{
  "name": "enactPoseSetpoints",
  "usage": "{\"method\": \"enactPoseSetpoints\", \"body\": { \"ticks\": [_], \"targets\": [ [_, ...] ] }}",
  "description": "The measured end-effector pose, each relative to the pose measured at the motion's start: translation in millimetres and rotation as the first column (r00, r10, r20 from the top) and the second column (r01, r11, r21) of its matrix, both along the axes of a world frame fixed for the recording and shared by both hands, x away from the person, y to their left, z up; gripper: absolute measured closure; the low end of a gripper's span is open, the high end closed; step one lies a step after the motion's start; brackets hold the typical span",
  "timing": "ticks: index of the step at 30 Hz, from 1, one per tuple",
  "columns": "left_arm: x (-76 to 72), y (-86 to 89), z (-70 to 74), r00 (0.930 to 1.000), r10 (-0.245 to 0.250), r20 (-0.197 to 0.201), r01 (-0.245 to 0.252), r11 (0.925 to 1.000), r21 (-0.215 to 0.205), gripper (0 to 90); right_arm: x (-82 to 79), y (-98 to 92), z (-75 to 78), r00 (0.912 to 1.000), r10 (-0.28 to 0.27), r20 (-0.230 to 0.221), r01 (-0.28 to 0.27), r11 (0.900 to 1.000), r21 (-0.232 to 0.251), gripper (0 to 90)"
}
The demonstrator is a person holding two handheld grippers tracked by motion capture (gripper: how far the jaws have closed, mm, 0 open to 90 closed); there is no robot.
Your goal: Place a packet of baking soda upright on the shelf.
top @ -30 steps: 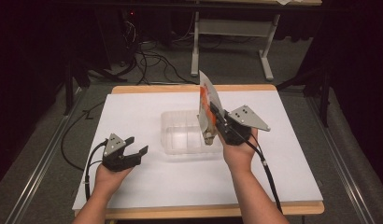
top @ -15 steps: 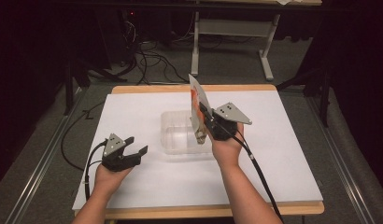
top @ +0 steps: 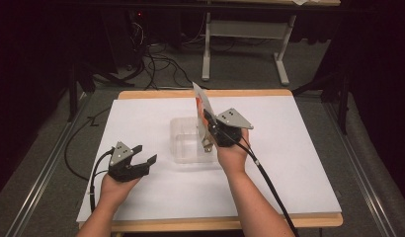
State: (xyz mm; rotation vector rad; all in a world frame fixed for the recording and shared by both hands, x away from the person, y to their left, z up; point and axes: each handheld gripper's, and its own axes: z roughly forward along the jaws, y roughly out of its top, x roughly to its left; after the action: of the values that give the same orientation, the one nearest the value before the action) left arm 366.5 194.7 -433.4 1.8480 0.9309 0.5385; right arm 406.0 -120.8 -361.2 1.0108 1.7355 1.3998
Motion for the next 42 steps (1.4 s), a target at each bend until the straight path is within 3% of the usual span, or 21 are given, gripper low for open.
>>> {"method": "enactPoseSetpoints", "body": {
  "ticks": [14, 42],
  "targets": [
    [1.2, 0.3, -0.6, 1.0000, -0.005, -0.006, 0.005, 1.0000, 0.004, 33.6, 5.3, 4.7, -18.3, 0.9998, -0.004, -0.021, 0.004, 1.000, -0.018, 90.0],
    [1.2, -0.5, -0.9, 0.9999, -0.007, -0.009, 0.007, 1.0000, 0.003, 33.7, -9.0, 4.3, -41.0, 0.9989, 0.016, -0.043, -0.016, 1.000, -0.005, 90.0]
  ]
}}
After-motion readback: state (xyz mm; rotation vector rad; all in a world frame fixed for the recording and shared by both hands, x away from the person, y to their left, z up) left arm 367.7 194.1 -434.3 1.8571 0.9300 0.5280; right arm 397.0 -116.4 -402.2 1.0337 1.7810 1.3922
